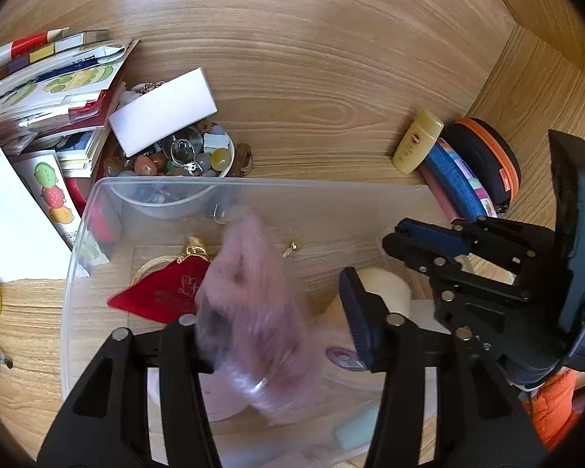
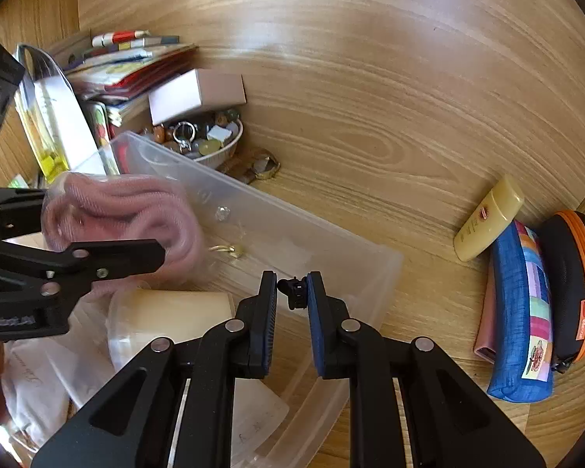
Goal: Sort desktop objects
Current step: 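Lower the bagged rope into the box and open the left tool while the right tool releases the clip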
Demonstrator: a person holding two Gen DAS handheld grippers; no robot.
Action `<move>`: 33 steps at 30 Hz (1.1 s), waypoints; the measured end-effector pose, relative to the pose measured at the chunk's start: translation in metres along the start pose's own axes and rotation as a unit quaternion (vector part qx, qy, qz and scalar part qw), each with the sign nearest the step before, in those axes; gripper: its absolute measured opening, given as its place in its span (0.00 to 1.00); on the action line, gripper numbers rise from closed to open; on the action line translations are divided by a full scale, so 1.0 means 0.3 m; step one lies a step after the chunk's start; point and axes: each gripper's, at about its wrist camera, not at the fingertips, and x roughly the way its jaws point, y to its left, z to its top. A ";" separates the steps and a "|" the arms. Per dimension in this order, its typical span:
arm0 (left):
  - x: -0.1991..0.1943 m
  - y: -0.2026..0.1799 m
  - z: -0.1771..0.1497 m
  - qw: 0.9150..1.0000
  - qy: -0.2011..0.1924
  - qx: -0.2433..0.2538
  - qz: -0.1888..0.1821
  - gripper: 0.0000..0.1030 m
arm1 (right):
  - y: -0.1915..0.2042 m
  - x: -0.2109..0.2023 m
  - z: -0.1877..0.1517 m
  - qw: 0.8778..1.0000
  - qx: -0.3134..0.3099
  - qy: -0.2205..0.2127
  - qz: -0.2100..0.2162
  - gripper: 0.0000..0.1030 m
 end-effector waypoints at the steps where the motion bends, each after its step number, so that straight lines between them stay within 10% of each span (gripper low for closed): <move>1: -0.005 -0.004 -0.003 1.000 -0.003 0.002 0.000 0.52 | 0.004 0.002 0.000 1.000 -0.002 0.000 0.000 0.14; 9: -0.053 -0.008 -0.003 1.000 -0.026 0.003 -0.001 0.71 | 0.019 0.004 0.004 1.000 -0.003 0.010 0.001 0.16; 22: -0.176 -0.025 0.007 0.997 -0.076 0.005 0.000 0.90 | 0.020 -0.184 -0.012 0.999 -0.003 -0.048 -0.024 0.65; 33: -0.350 -0.024 -0.037 0.992 -0.118 0.015 0.043 0.95 | 0.016 -0.375 -0.059 0.995 0.023 -0.097 -0.025 0.81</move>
